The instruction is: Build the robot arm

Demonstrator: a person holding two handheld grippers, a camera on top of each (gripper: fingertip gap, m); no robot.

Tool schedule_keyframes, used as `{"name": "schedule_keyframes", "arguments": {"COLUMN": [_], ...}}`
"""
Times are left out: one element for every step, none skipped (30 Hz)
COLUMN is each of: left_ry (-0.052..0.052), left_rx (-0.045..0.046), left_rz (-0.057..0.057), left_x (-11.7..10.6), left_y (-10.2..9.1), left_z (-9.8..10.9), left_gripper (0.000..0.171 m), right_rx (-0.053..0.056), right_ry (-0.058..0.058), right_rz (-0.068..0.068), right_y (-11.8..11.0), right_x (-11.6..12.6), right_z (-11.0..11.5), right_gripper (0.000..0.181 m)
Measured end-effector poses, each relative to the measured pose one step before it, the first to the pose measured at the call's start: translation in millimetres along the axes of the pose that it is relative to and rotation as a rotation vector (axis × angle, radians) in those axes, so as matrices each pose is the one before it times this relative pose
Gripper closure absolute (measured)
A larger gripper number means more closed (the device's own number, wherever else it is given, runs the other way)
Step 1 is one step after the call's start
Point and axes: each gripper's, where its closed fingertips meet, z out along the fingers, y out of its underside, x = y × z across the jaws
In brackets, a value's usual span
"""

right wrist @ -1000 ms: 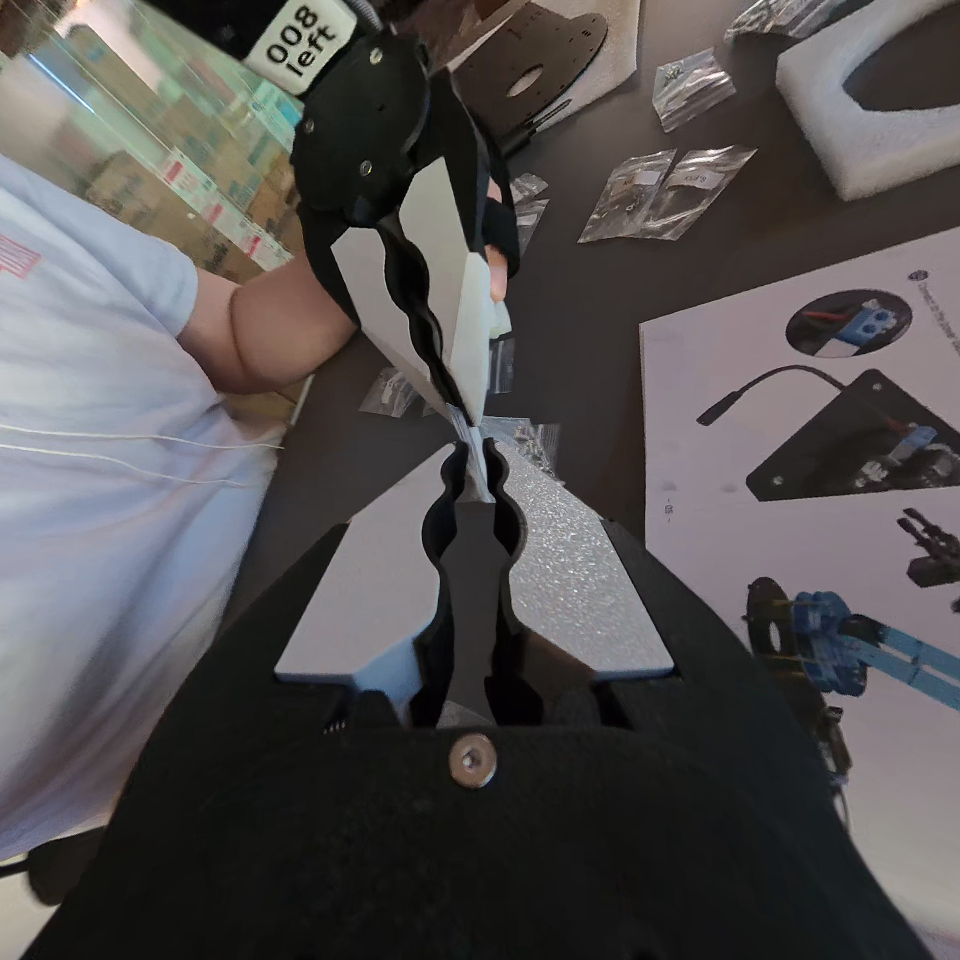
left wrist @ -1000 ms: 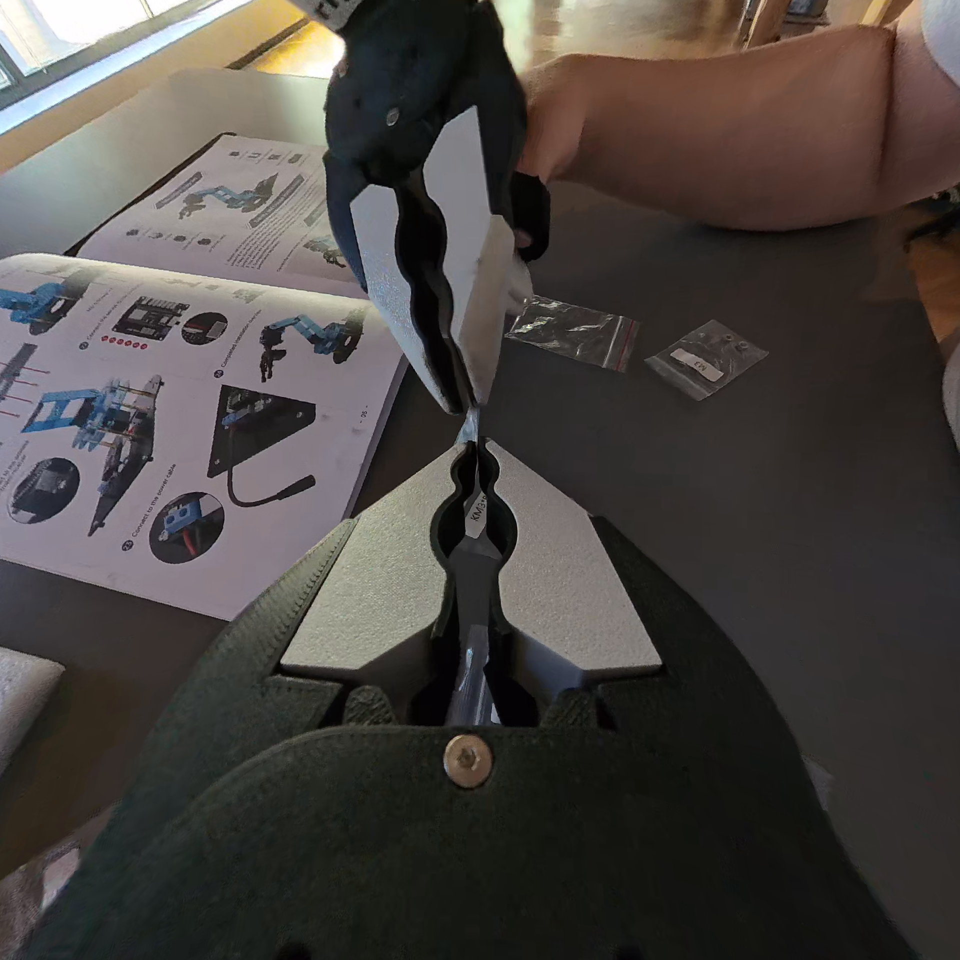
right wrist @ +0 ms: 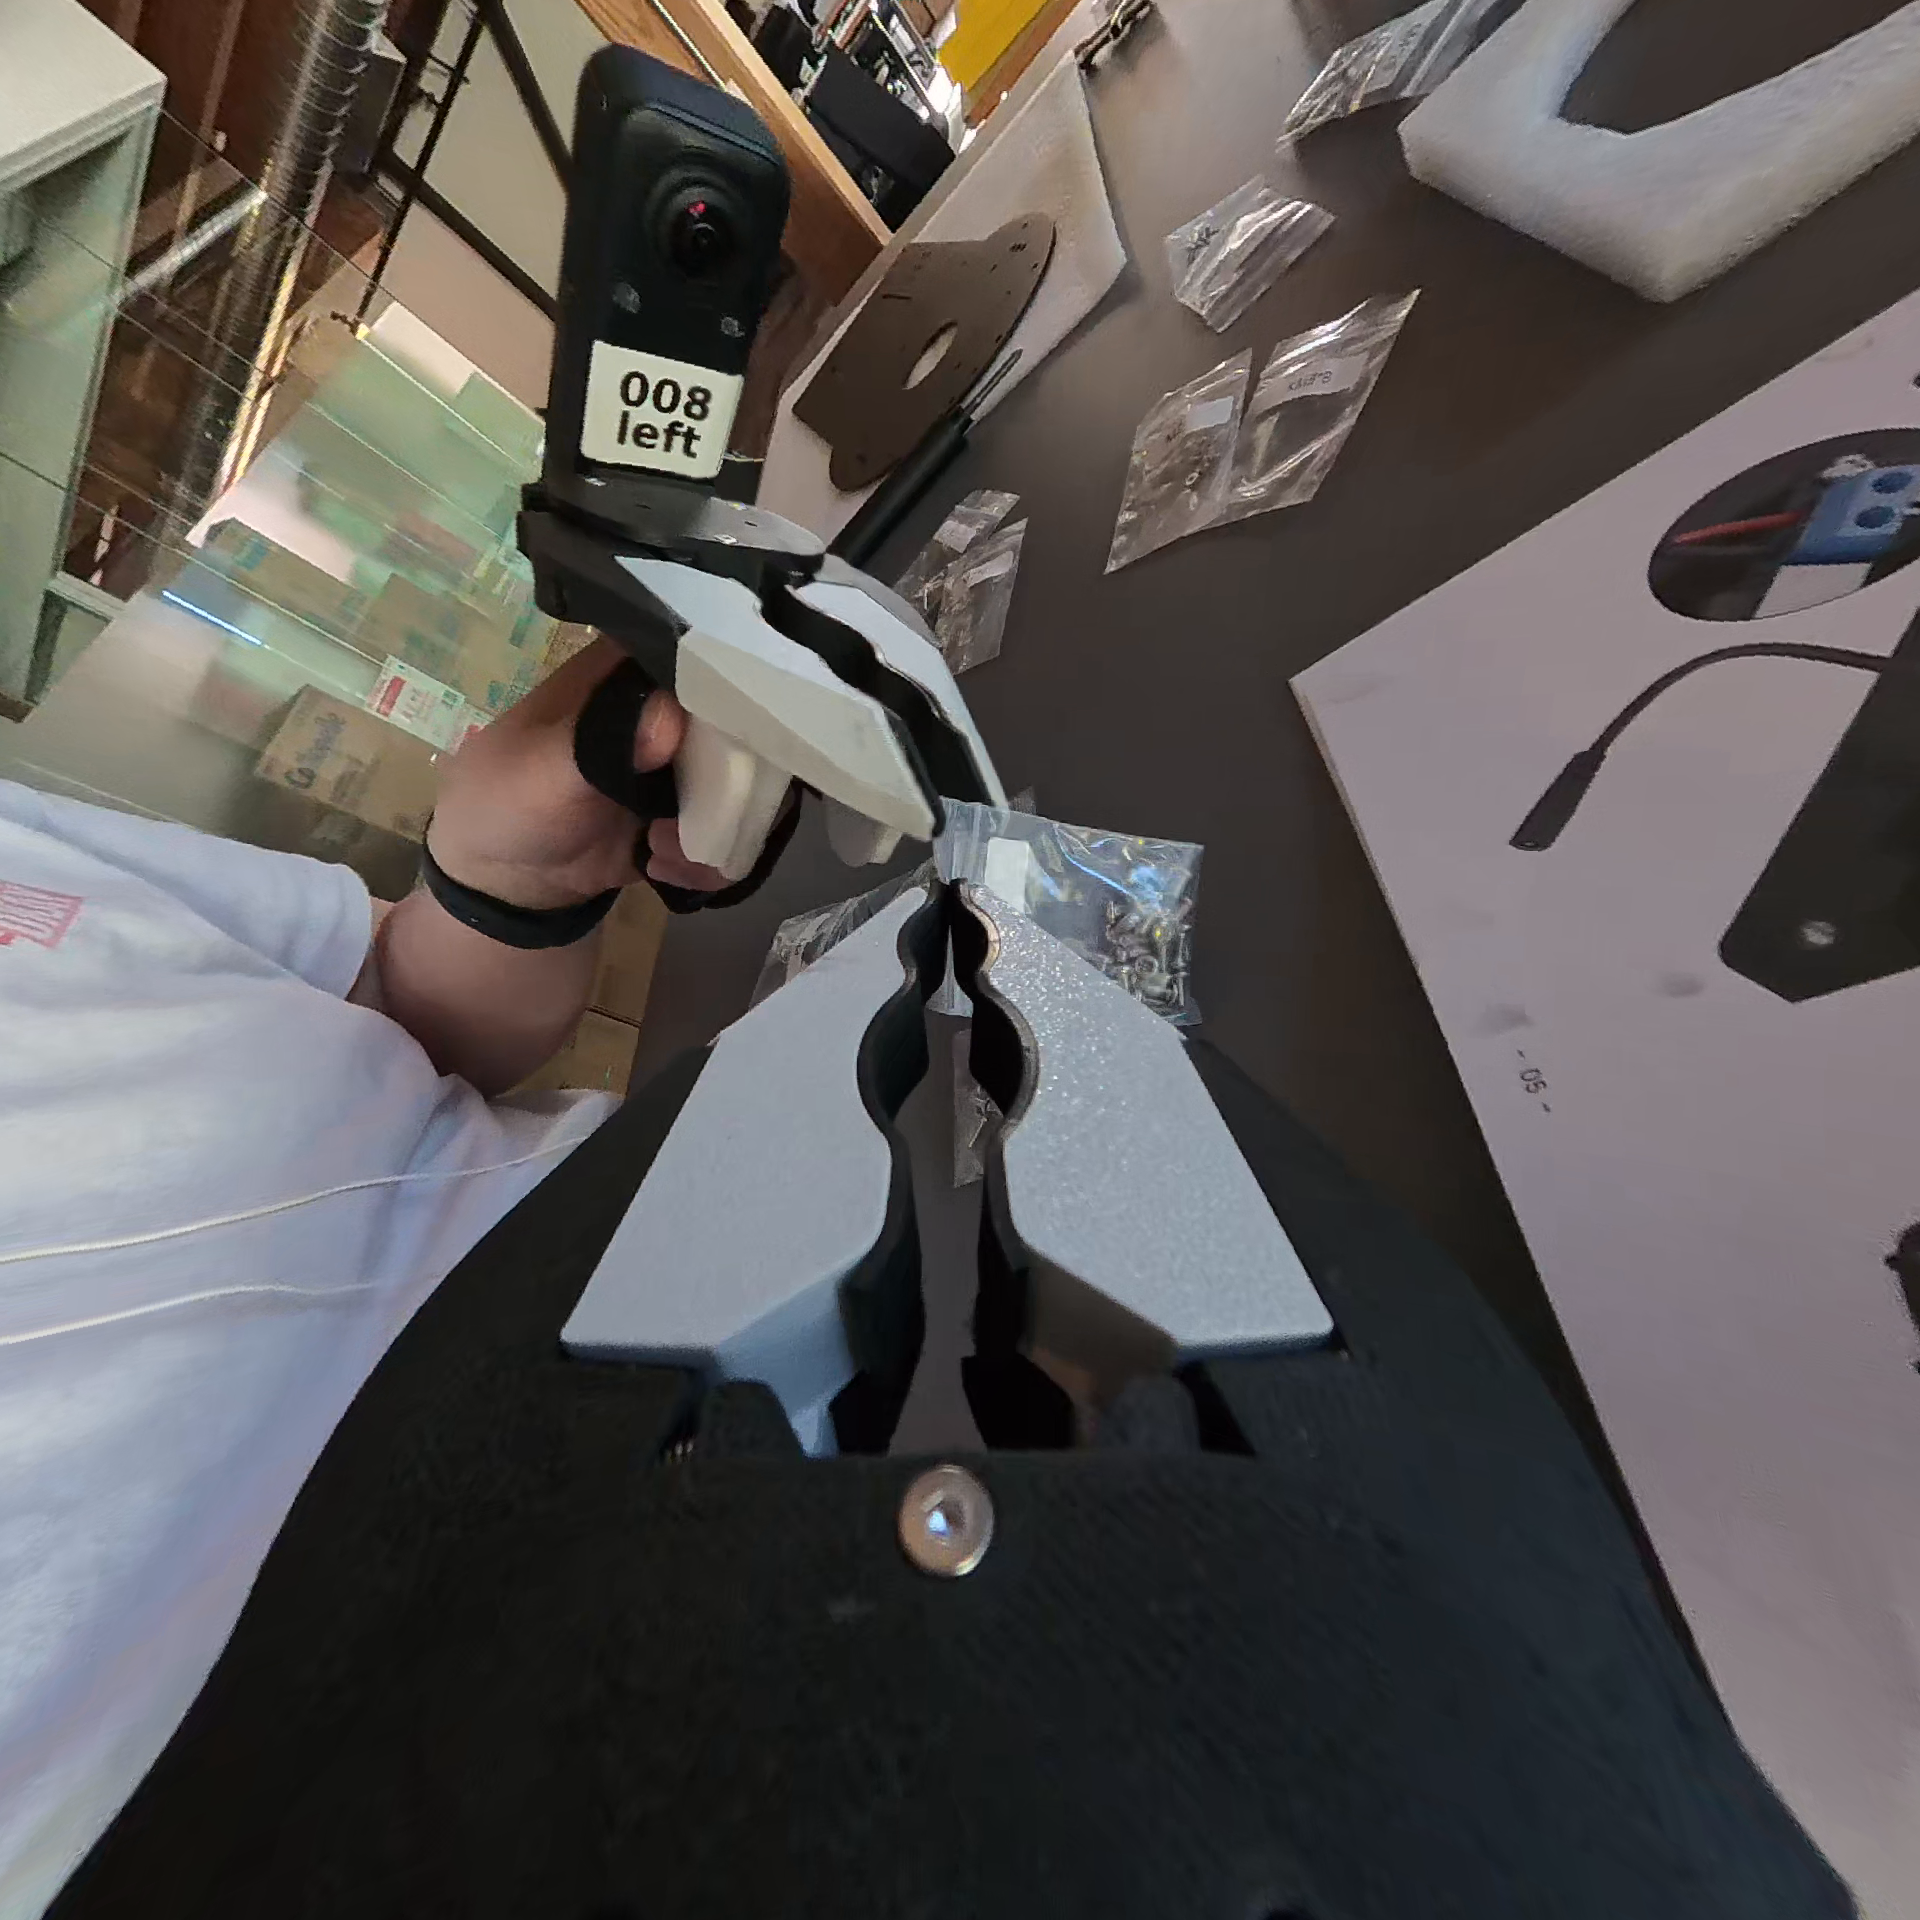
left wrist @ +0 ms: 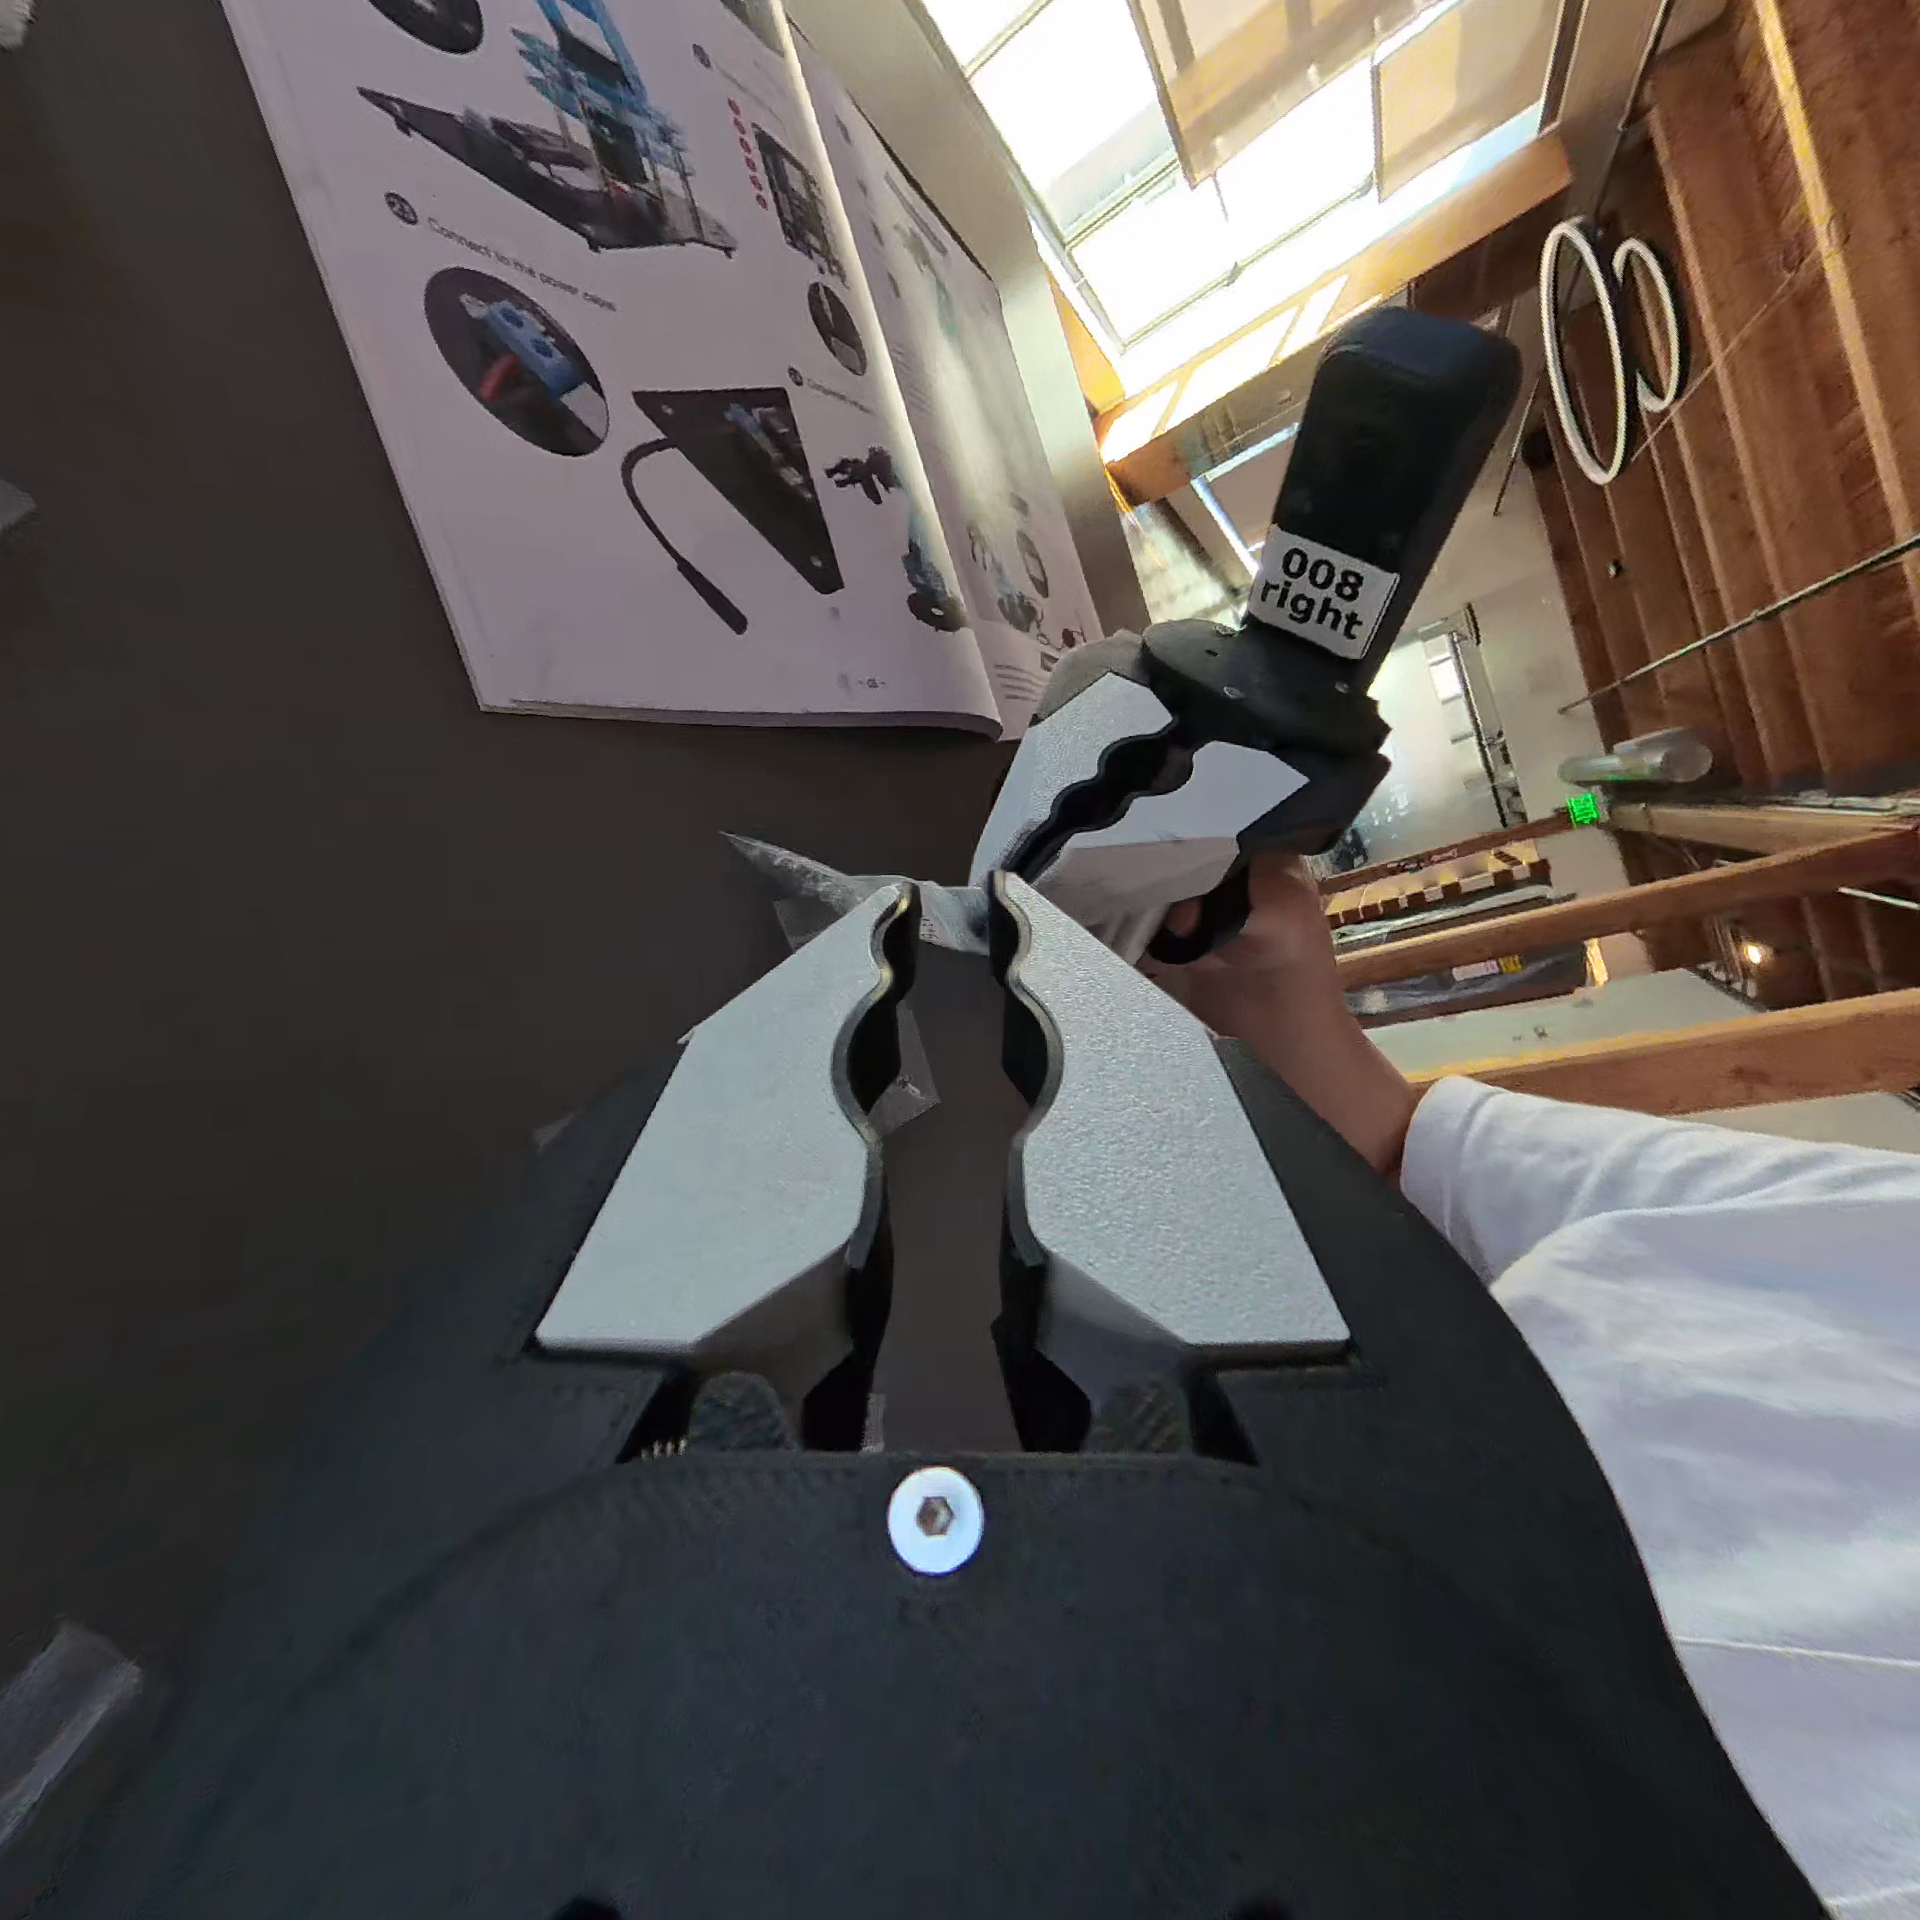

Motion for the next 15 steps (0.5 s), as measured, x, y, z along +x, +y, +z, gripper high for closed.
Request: {"name": "schedule_keyframes", "arguments": {"left_ry": [0.0019, 0.0022, -0.0004, -0.0009, 0.0005, 0.0000, 0.0001, 0.0029, 0.0077, 0.0101, 0.0119, 0.0131, 0.0085, 0.0037, 0.0050], "left_rx": [0.00117, -0.00302, -0.00226, -0.00209, -0.00303, -0.00285, -0.00122, 0.00069, -0.00022, -0.00425, -0.00469, 0.00172, 0.00516, 0.00356, 0.00376], "left_rz": [-0.0037, -0.0033, -0.0006, 0.0014, 0.0028, 0.0052, 0.0065, 0.0060, 0.0051, 0.0034, 0.0023, 0.0017, -0.0010, -0.0030, -0.0054], "left_x": [-1.53, -0.87, -0.86, -0.74, -0.06, 0.18, 0.24, 0.83, 1.40, 1.56, 1.58, 1.49, 0.47, -0.64, -0.54], "left_y": [0.67, 1.23, 0.95, 0.73, 0.53, 0.30, -0.10, -0.46, -0.29, 0.54, 0.70, -0.02, -0.47, -0.23, -0.23], "left_z": [0.44, 0.64, 0.55, 0.45, 0.19, 0.14, -0.12, -0.05, 0.08, 0.23, 0.57, 0.51, 0.44, 0.38, 0.27], "left_gripper": [0.160, 0.160, 0.161, 0.161, 0.161, 0.161, 0.162, 0.162, 0.162, 0.163, 0.164, 0.166, 0.167, 0.169, 0.169], "right_rx": [-0.0002, -0.0002, 0.0017, 0.0017, 0.0025, 0.0046, 0.0048, 0.0061, 0.0086, 0.0119, 0.0125, 0.0058, 0.0028, 0.0019, 0.0008], "right_ry": [-0.0013, -0.0022, -0.0004, -0.0027, -0.0047, -0.0047, -0.0067, -0.0071, -0.0070, -0.0075, -0.0142, -0.0156, -0.0076, -0.0041, 0.0022], "right_rz": [0.0004, 0.0029, 0.0044, 0.0066, 0.0094, 0.0152, 0.0159, 0.0114, 0.0117, 0.0183, 0.0219, 0.0189, 0.0075, -0.0031, -0.0099], "right_y": [0.62, 0.75, 0.55, 0.64, 0.25, -0.46, -0.51, -0.82, -1.26, -2.00, -2.05, -0.88, -0.25, -0.06, 0.00], "right_x": [0.45, 0.29, 0.65, 0.32, 0.08, 0.19, -0.21, -0.30, -0.33, -0.10, -0.88, -0.85, -0.11, -0.13, 0.52], "right_z": [0.81, 0.54, 0.38, 0.53, 0.34, 0.18, -0.02, -0.22, -0.62, -1.17, -1.11, -0.84, -0.41, 0.11, 0.11], "right_gripper": [0.181, 0.181, 0.181, 0.181, 0.181, 0.181, 0.181, 0.181, 0.181, 0.181, 0.181, 0.181, 0.181, 0.181, 0.181]}}
